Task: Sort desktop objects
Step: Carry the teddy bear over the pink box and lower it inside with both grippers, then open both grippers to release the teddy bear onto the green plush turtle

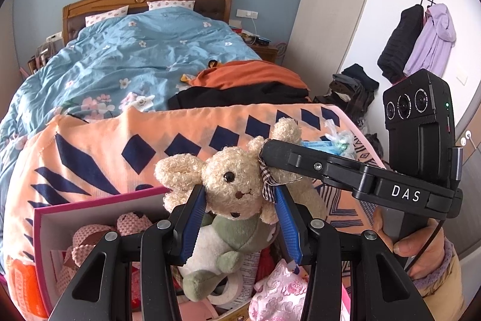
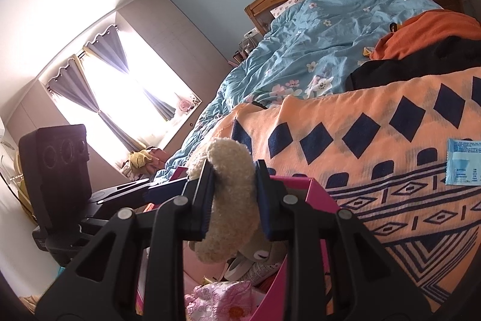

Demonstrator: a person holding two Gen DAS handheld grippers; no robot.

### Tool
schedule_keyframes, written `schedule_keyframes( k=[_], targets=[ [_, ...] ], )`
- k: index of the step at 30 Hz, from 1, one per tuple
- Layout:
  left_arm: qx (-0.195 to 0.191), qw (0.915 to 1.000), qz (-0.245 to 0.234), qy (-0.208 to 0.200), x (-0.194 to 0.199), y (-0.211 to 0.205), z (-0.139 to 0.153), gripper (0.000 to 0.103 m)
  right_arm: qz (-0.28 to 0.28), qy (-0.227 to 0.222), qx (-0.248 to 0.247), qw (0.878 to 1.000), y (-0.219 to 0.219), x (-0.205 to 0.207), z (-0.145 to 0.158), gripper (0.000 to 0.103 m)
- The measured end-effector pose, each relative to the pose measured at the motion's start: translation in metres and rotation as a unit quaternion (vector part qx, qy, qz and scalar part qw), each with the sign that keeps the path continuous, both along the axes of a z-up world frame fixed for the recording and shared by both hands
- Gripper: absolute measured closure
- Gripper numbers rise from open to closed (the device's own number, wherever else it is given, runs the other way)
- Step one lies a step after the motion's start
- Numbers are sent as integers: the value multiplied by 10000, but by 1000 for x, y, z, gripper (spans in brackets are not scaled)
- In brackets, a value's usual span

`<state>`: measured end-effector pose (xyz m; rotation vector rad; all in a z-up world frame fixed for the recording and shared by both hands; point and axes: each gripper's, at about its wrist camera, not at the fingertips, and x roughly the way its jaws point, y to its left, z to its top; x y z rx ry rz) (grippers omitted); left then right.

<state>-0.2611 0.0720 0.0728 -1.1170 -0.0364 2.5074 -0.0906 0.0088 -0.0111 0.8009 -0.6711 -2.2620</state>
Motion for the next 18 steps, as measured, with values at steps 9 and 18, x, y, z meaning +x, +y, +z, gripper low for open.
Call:
schedule_keyframes(
  k=[9, 18],
  targets=[
    [-21, 9998, 45, -200, -7, 2, -7, 56, -82, -212, 12, 9997, 2, -11, -13, 74],
    [-116, 9996, 54, -264, -9, 7, -10, 56, -261, -278, 271, 9989, 2, -12, -20, 74]
  ],
)
